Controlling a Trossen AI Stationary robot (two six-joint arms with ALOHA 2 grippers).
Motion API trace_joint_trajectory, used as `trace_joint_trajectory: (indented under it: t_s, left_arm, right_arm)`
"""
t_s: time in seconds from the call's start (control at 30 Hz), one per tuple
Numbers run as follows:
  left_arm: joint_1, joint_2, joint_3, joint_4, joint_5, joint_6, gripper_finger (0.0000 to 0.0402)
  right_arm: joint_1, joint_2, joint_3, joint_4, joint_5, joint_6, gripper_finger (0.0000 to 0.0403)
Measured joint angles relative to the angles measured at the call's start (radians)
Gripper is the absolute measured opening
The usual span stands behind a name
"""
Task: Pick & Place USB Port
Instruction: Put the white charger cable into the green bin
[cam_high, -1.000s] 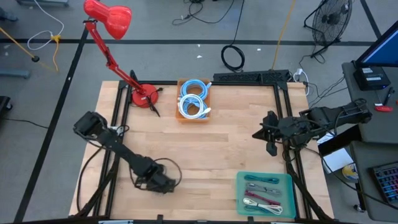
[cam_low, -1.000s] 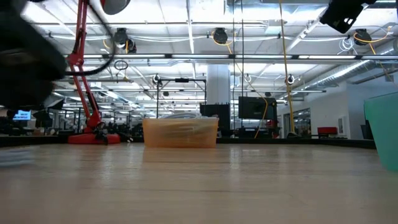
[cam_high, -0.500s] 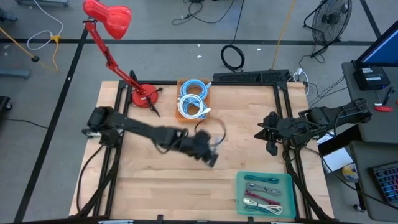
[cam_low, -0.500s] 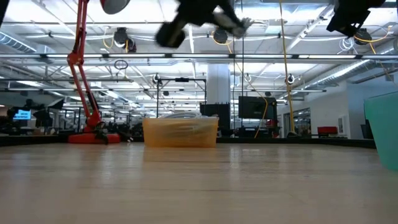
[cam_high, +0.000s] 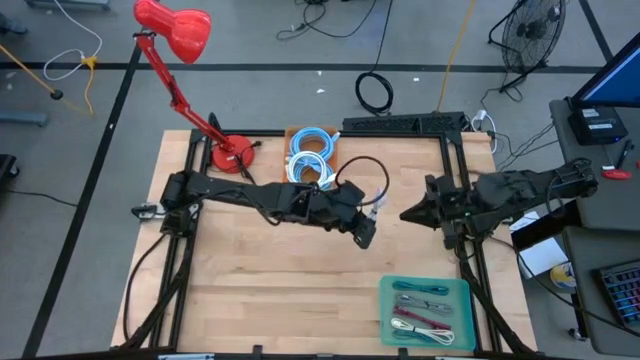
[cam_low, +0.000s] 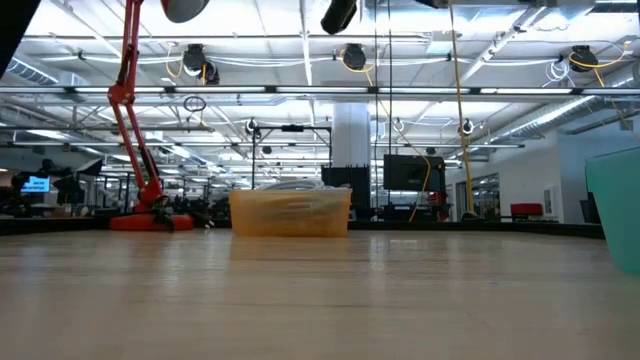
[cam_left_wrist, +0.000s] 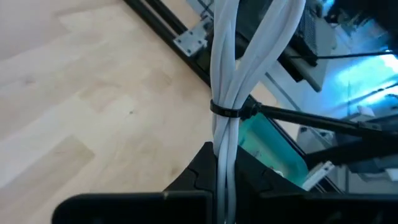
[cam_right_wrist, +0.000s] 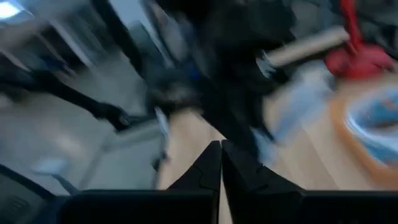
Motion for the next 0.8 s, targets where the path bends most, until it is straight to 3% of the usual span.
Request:
trace_joint_trajectory:
  t_s: [0.1,0.3,0.47,0.6,0.8]
  left_arm:
    - [0.001,0.0,0.0,0.017,-0.034,0.005,0.0016]
    - [-0.015,0.0,0.0,0.116,-0.105,0.024,0.0016]
    - [-0.03,-0.001,0.0,0.166,-0.087,0.033,0.0016]
    - [-0.049,-0.002,0.0,0.158,-0.098,0.039,0.0016]
    - [-0.083,-0.002,0.0,0.166,-0.106,0.032,0.0016]
  right_arm:
    - [-0.003,0.004,0.0,0.093,-0.024,-0.018,0.0023]
    - [-0.016,0.047,-0.001,0.064,-0.023,0.013,0.011]
    - [-0.016,0.069,-0.001,0.113,-0.018,0.018,0.0171]
    - [-0.021,0.078,-0.001,0.123,-0.016,0.01,0.0188]
    - [-0.044,0.086,-0.001,0.124,-0.017,0.009,0.0181]
